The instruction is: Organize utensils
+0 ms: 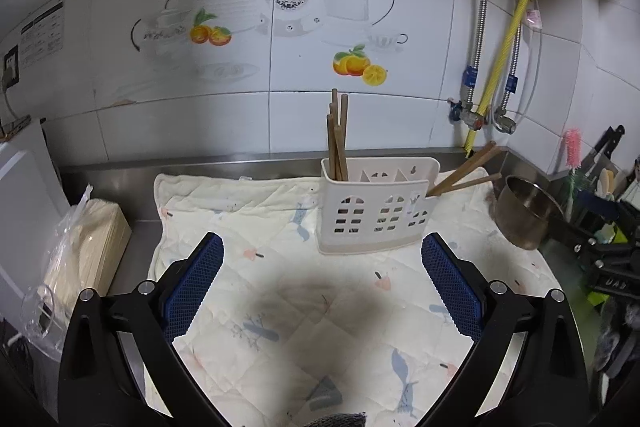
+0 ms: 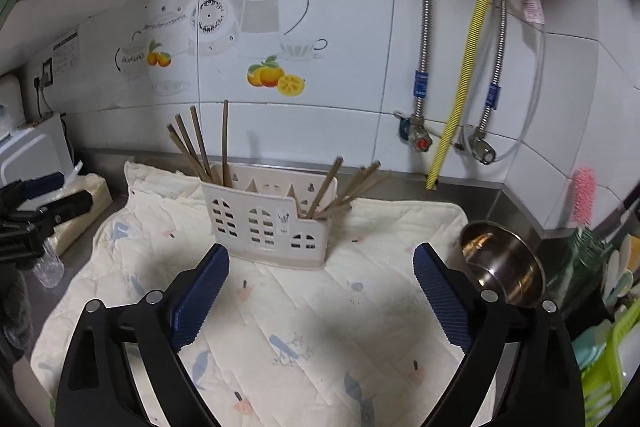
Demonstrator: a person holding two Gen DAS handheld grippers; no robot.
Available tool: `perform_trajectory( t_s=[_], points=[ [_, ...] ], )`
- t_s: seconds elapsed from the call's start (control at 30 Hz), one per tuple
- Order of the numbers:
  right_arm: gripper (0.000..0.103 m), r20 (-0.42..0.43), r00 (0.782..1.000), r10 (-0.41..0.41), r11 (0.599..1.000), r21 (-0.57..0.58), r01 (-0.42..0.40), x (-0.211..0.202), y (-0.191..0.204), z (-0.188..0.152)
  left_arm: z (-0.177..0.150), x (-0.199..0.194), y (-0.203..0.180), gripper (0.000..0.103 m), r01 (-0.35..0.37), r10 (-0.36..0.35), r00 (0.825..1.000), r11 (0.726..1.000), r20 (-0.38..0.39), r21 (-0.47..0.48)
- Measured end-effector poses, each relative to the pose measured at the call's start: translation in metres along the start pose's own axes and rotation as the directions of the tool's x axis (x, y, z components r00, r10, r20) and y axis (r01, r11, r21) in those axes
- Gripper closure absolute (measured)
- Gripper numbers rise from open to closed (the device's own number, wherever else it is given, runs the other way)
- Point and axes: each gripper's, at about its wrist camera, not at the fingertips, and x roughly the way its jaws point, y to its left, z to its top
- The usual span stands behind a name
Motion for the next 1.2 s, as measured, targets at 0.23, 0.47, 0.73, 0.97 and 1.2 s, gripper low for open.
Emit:
perform_trajectory(
  t_s=[0.23,0.47,0.73,0.97,1.2],
  points=[
    [0.010,0.001,1.000,-0.005,0.999,0.045,0.005,-0.008,0.002,-0.027,-0.022,-0.012,0.004,0.005,-0.007,0.007,1.000,1.000,-0.001,-0.008],
    [0.009,0.008,0.999,-0.048,0.996,0.073,0.047,-0.019,0.002,-0.045,-0.041,-0.020,0.005,0.005,0.017,-0.017,1.000,0.999,-0.001,-0.033],
    [0.008,-0.012,0.999,-0.043,0.991,0.124,0.044,-0.027,-0.001,-0.065,-0.055,-0.022,0.007,0.005,0.034,-0.035,0.999,0.998,-0.014,-0.054],
    [0.008,-0.019,0.999,-0.035,0.991,0.130,0.037,-0.027,0.001,-0.069,-0.060,-0.021,0.003,0.005,0.032,-0.033,0.999,0.999,-0.022,-0.043],
    [0.008,-0.024,0.999,-0.034,0.992,0.120,0.036,-0.026,0.007,-0.069,-0.065,-0.021,-0.003,0.005,0.053,-0.054,0.998,0.998,-0.025,-0.028]
  ],
)
